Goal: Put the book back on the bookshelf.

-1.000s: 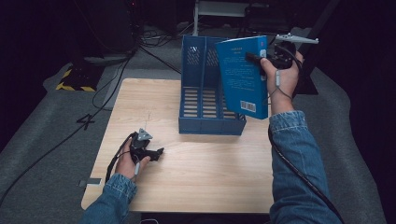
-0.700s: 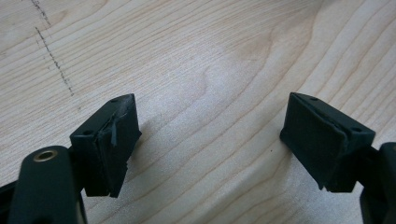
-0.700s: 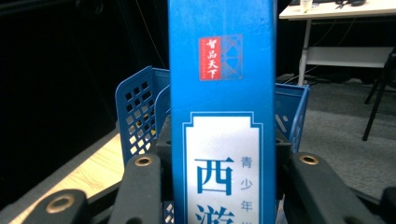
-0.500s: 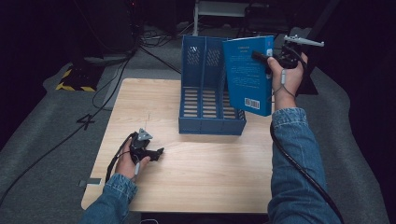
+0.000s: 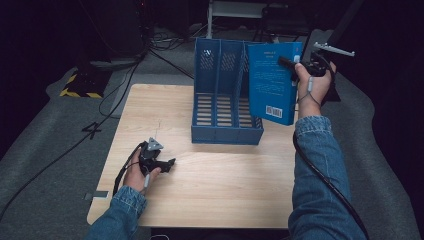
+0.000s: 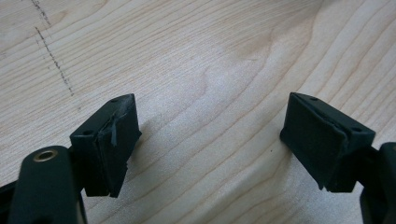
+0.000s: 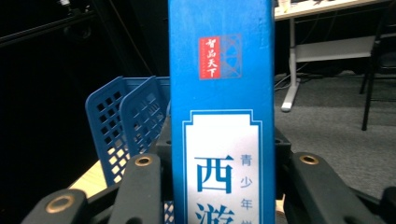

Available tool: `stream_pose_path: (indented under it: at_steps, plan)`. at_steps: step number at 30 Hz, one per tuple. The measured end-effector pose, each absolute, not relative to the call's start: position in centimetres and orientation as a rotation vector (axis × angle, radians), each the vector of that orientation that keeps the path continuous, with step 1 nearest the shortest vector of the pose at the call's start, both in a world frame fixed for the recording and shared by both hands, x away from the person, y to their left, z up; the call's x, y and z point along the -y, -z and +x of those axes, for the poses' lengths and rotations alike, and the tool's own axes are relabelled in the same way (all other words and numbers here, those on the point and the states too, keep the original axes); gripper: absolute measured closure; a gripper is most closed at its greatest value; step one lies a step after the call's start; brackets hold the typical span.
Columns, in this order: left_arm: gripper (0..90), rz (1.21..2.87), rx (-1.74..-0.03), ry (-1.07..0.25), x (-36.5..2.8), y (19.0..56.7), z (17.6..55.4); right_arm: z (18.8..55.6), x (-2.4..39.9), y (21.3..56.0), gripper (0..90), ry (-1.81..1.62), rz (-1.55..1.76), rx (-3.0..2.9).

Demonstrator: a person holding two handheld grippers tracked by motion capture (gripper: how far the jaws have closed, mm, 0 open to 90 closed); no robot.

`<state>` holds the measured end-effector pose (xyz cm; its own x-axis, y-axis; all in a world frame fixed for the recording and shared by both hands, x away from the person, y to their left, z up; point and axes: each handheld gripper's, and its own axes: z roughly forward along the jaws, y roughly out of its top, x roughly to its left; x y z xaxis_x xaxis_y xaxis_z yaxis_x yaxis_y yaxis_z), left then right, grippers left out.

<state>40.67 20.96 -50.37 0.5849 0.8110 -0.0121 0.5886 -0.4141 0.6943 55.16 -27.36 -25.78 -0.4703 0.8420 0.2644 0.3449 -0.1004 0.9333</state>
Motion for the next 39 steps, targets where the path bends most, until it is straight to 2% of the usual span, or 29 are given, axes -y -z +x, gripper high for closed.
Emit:
stream_pose_path:
  at_steps: [7, 14, 21, 32, 39]
  plan:
    - [19.1, 2.149, -1.109, -0.428, -20.9, 50.4, 40.7, 55.1, 26.8, 25.7, 61.4, -1.566, 1.314, -1.747]
    - [19.1, 2.149, -1.109, -0.430, -20.9, 50.4, 40.7, 54.9, 22.3, 24.8, 61.4, -1.434, 1.233, -1.787]
    - [19.1, 2.149, -1.110, -0.429, -20.9, 50.4, 40.7, 55.7, 20.2, 24.6, 61.4, -1.437, 1.253, -1.725]
    - [19.1, 2.149, -1.109, -0.430, -20.9, 50.4, 40.7, 57.7, 18.3, 27.1, 61.1, -1.438, 1.294, -1.745]
    - [19.1, 2.148, -1.111, -0.429, -20.9, 50.4, 40.7, 57.7, 18.2, 27.8, 60.7, -1.446, 1.286, -1.743]
